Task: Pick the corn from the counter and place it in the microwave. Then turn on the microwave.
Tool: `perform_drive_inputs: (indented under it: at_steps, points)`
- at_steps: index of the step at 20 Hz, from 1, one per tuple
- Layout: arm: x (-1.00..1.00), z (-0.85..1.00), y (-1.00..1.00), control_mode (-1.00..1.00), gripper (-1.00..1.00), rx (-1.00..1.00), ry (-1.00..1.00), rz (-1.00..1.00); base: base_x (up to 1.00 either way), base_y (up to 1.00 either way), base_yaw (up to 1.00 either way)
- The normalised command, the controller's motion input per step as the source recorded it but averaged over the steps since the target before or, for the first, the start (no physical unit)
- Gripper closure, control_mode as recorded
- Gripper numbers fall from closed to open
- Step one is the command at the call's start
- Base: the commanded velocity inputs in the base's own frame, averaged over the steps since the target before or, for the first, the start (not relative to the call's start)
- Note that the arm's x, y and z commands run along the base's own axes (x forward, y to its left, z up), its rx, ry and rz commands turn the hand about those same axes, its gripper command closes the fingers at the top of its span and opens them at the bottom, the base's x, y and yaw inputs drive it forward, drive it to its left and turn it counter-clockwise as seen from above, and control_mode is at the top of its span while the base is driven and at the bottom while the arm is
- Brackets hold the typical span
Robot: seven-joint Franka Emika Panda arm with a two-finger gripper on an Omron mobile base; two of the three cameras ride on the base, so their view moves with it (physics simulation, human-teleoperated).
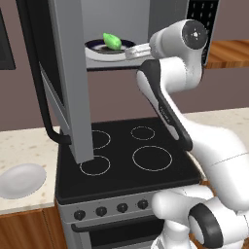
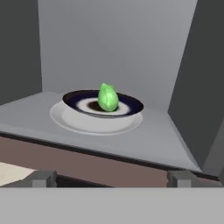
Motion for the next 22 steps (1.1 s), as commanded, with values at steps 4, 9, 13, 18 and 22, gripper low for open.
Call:
perform_drive_inputs:
  at_steps: [4, 9, 13, 18, 22]
  points:
    - [-0.42, 0.0, -0.02, -1.0, -1.0, 0.0, -0.02, 0.01, 0.0, 0.0, 0.0]
    - [-0.48, 0.0, -0.01, -1.0, -1.0, 0.0, -0.01, 0.01, 0.0, 0.0, 0.0]
    - [-0.53, 0.0, 0.0, -1.0, -1.0, 0.0, -0.01, 0.02, 0.0, 0.0, 0.0]
    - [-0.52, 0.0, 0.0, -1.0, 1.0, 0.0, 0.0, 0.02, 0.0, 0.0, 0.0]
    - [-0.51, 0.0, -0.01, -1.0, 1.0, 0.0, 0.0, 0.02, 0.0, 0.0, 0.0]
